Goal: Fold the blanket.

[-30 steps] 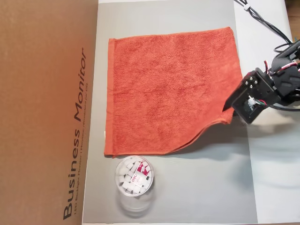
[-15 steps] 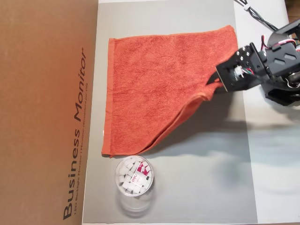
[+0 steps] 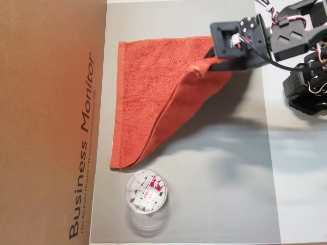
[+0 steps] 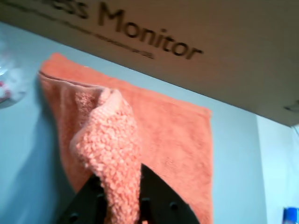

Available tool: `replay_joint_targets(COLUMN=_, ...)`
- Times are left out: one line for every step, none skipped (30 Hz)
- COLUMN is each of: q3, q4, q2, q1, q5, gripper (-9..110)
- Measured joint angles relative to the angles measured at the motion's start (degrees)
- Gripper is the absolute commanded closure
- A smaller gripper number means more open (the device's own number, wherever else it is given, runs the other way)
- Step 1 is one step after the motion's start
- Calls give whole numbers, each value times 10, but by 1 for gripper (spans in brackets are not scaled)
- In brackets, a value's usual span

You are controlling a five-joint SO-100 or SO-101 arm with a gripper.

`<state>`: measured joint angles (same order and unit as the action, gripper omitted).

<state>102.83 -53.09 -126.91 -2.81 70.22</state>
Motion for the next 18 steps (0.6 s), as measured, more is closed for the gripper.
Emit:
replay_joint_targets(q3=-9, q4=0, q2=11, q1=8, q5=0, gripper=102)
replay_joint_targets(q3=-18, q4=0, q2=22, q1=16, q5=0, gripper=102)
replay_joint_targets(q3=-28, q4=0, q2=33, q1=24, q5=0, gripper=102)
replay_joint_targets(q3=-37, q4=0, q2=43, q1=31, q5=0, gripper=102)
replay_joint_targets(q3=-48, q4=0, q2=54, q1=40, q5=0, gripper=102)
replay_joint_targets(q3=-59, q4=0, q2=66, q1=47, q5=0, gripper=102)
replay_joint_targets(q3=-72, q4=0, q2=78, q1=54, q5=0, gripper=102)
replay_joint_targets(q3=-84, q4=0, q2=91, q1=60, q5=0, gripper=102)
replay_joint_targets(q3=-98, q4=0, q2=105, q1=65, q5=0, gripper=102)
replay_joint_targets(q3=-110, q4=0, q2=119, q1=69, q5=0, gripper=102)
replay_joint_targets(q3=-120, q4=0, q2=132, q1=72, q5=0, gripper=102)
replay_joint_targets(q3=-133, q4=0, q2=146, q1=75, q5=0, gripper=102)
replay_joint_targets(q3=-144, q4=0, q2=158, q1=76, q5=0, gripper=102)
replay_joint_targets(q3=-156, q4=0, q2=172, q1=79, q5=0, gripper=102)
replay_joint_targets(q3=-170, q4=0, q2=185, q1=83, q5=0, gripper=102)
replay_joint_targets(q3=-182, q4=0, q2=198, q1=85, q5=0, gripper=102)
replay_joint_targets(q3=-194, q4=0, q2=211, q1=88, q5=0, gripper=102)
replay_joint_targets(q3=-206, q4=0, q2=224, q1=91, q5=0, gripper=102)
